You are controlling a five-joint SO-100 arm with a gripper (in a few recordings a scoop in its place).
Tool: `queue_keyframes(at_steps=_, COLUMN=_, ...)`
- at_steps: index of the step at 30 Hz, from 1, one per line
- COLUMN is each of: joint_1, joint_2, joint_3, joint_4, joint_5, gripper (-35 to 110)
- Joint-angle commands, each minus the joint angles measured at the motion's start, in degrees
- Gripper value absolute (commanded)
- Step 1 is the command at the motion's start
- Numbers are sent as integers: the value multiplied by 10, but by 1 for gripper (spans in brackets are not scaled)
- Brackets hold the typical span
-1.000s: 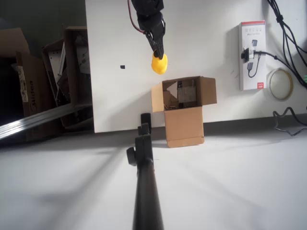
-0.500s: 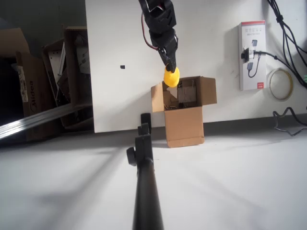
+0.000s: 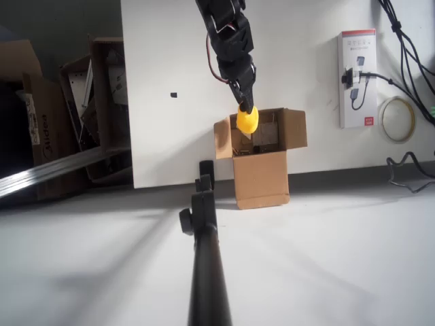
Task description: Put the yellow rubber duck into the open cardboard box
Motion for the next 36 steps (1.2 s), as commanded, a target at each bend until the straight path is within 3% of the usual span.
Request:
queue_keyframes(at_steps=1, joint_1=1, joint_2=4, joint_3=-29, joint_4=-9, joint_5=4, gripper=6)
queue_keyframes(at_steps=15, joint_1=4, joint_2=3, joint_3=-30, joint_4=-8, joint_5=22, gripper=22)
queue_keyframes(at_steps=27, joint_1=4, joint_2=4, joint_3=-30, joint_4=-7, joint_5=22, gripper=22)
queue_keyframes(at_steps=36, joint_1=7, joint_2=14, joint_3=-30, joint_4=4, joint_5=18, gripper=0)
